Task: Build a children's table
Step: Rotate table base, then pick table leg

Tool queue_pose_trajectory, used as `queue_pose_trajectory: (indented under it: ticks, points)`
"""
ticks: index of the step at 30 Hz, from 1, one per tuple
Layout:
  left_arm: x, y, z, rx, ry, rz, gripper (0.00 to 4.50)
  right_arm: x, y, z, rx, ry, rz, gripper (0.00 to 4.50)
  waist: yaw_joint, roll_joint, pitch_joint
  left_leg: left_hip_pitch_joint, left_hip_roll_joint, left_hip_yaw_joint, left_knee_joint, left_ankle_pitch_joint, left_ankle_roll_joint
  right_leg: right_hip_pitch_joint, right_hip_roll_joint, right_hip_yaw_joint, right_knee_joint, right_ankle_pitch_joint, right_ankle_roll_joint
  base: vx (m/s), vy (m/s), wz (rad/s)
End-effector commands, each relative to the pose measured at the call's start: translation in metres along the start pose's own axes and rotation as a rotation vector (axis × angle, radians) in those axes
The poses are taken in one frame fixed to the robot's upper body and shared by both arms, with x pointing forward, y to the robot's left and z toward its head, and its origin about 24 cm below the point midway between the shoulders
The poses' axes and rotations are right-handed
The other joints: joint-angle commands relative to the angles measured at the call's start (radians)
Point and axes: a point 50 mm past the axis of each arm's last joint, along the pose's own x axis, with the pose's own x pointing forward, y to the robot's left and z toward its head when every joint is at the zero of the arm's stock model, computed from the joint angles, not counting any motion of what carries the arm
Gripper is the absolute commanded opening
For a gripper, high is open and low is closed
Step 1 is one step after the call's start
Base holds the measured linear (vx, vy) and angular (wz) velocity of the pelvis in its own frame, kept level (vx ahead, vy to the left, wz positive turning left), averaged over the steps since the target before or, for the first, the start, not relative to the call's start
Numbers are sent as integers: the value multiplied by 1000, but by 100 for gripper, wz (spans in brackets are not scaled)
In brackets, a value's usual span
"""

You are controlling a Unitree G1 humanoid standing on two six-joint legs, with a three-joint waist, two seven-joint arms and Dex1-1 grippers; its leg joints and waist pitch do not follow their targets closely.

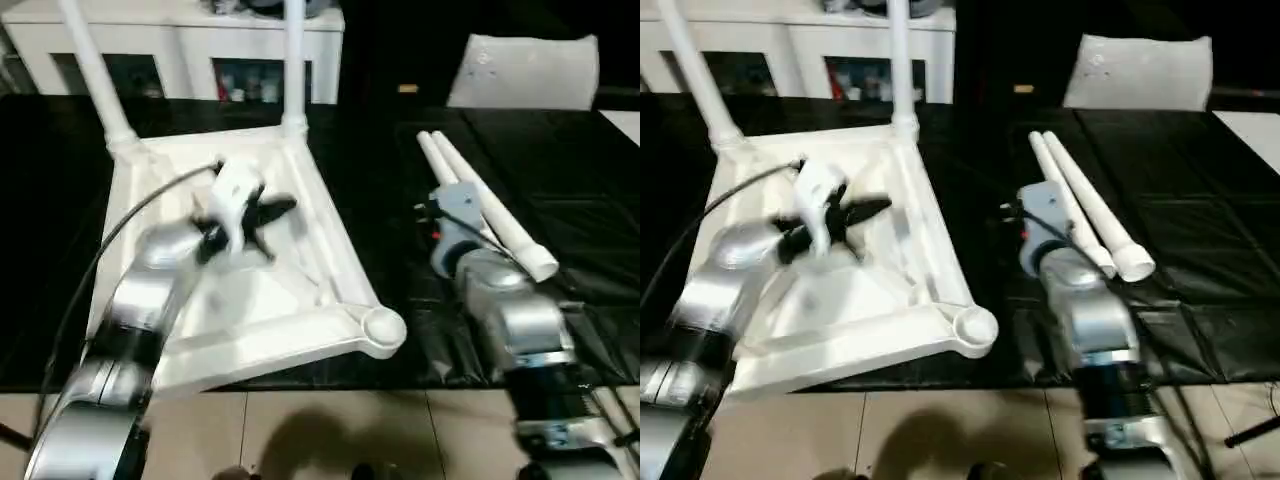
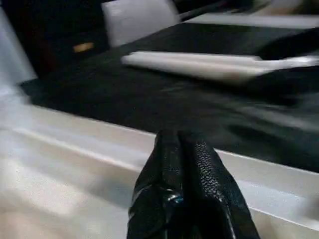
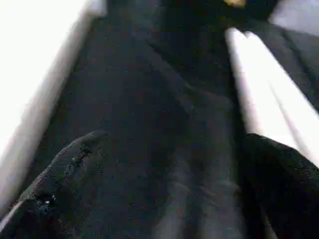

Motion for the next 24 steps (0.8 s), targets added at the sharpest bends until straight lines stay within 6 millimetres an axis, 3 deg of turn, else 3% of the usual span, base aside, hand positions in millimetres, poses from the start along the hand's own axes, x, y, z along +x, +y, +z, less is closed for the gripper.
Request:
queue_pose_trajectory:
  ticks: [1,2,8,11,12,13,16,17,21,22,24]
  points:
    - [0,-9,11,6,-18,-75,47,1,-6,8,19,-2,-13,450,-2,6,-66,14,32,-10,-71,-273,-4,52,-59,51,-81,-462,-105,0,0,0]
    - [-1,-18,10,3,-4,-115,55,5,-14,11,22,5,-41,450,-3,6,-69,17,35,-15,-71,-279,-12,53,-64,49,-75,-476,-103,0,0,0]
    - [-5,-36,14,-6,7,-160,103,21,-37,24,-32,64,-76,450,-10,4,-65,15,28,-8,-65,-266,-5,50,-52,49,-79,-457,-94,0,0,0]
    - [-9,-39,16,-3,18,-162,132,28,-45,28,-41,99,-82,450,-13,6,-66,9,29,-8,-65,-236,0,54,-48,50,-67,-375,-128,0,0,0]
    - [-12,-41,17,-2,33,-162,141,32,-50,31,-43,109,-94,450,-10,8,-58,6,27,-7,-66,-232,3,52,-47,51,-68,-362,-129,0,0,0]
    - [-17,-44,18,6,57,-164,146,38,-57,33,-42,135,-102,450,-16,10,-59,6,32,-11,-67,-239,-2,52,-50,51,-54,-337,-161,0,0,0]
    - [-24,-50,20,5,87,-186,176,43,-64,33,-52,178,-114,450,-18,13,-43,1,25,-5,-65,-239,20,50,-45,51,-63,-335,-173,0,0,0]
    - [-24,-50,20,5,87,-186,184,43,-64,33,-52,178,-114,450,-19,15,-45,2,27,-6,-63,-240,20,49,-48,51,-57,-333,-180,0,0,0]
    - [-32,-57,22,16,128,-213,221,46,-67,27,-90,244,-116,450,-17,13,-27,-2,29,-8,-66,-245,28,49,-47,51,-58,-344,-189,0,0,0]
    - [-34,-58,23,18,134,-212,229,46,-66,25,-83,260,-109,450,-18,6,-23,-3,29,-6,-67,-237,32,47,-45,51,-59,-335,-191,0,0,0]
    - [-36,-59,24,18,139,-210,239,46,-65,23,-78,276,-103,450,-15,8,-26,-6,31,-7,-65,-196,38,51,-48,54,-46,-284,-210,0,0,0]
